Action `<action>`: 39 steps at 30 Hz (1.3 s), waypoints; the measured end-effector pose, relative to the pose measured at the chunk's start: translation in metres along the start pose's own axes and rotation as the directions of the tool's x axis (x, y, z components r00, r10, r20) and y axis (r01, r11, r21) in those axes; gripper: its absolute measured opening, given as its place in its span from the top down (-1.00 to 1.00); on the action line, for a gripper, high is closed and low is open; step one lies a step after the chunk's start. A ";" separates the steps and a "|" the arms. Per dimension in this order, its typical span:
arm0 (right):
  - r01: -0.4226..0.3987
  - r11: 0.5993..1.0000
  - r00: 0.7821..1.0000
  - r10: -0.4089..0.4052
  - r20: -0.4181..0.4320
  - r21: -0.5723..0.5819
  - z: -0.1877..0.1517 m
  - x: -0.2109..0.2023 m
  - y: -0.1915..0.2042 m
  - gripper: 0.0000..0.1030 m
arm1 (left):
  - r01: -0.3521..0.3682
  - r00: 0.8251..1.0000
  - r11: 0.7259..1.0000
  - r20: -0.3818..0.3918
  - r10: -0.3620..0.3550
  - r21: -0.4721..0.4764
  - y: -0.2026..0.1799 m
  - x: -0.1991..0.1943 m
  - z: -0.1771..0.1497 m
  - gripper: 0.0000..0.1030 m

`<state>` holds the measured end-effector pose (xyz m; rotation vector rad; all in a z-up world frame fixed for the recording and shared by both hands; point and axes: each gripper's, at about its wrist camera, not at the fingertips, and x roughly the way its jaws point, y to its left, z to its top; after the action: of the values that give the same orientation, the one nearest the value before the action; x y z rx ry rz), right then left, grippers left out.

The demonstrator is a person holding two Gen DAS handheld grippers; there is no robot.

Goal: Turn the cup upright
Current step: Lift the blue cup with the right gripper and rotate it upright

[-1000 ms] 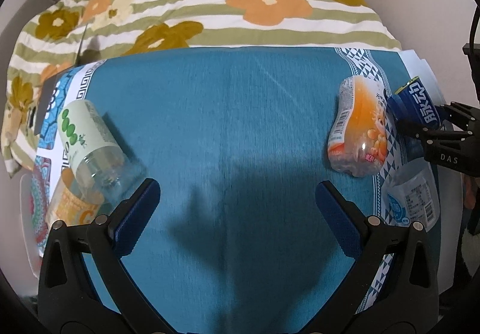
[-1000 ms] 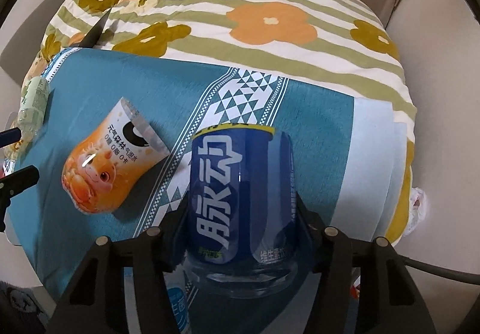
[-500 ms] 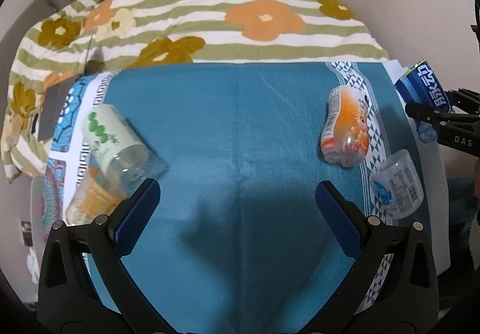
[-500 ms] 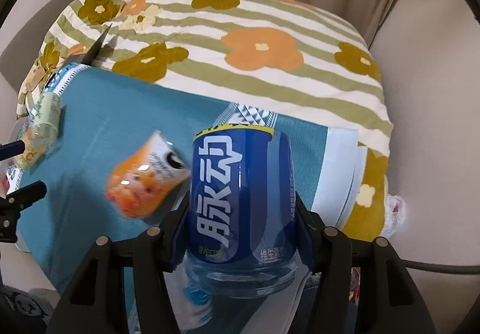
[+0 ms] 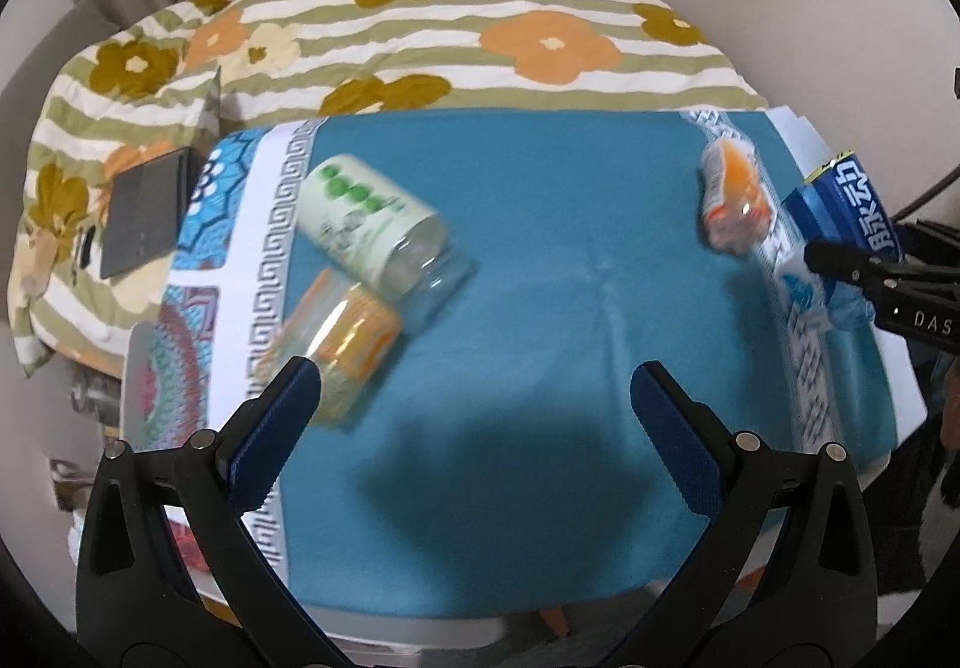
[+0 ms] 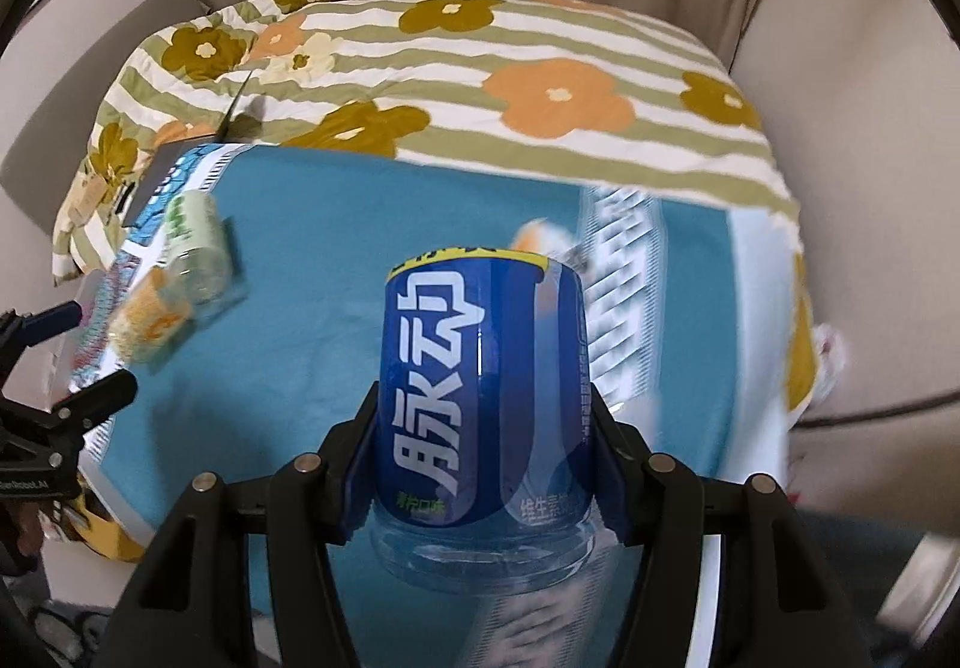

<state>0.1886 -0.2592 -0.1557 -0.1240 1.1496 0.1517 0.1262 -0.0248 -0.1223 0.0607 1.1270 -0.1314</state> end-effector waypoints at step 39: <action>-0.068 0.952 0.996 0.081 -0.030 0.298 -0.054 0.069 0.095 -0.64 | 0.086 0.996 0.996 -0.035 -0.086 -0.007 0.073 0.021 -0.043 -1.00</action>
<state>0.1505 -0.1719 -0.2429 0.1838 1.2063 0.0419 0.1065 0.0507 -0.1613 0.0097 1.1653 -0.2044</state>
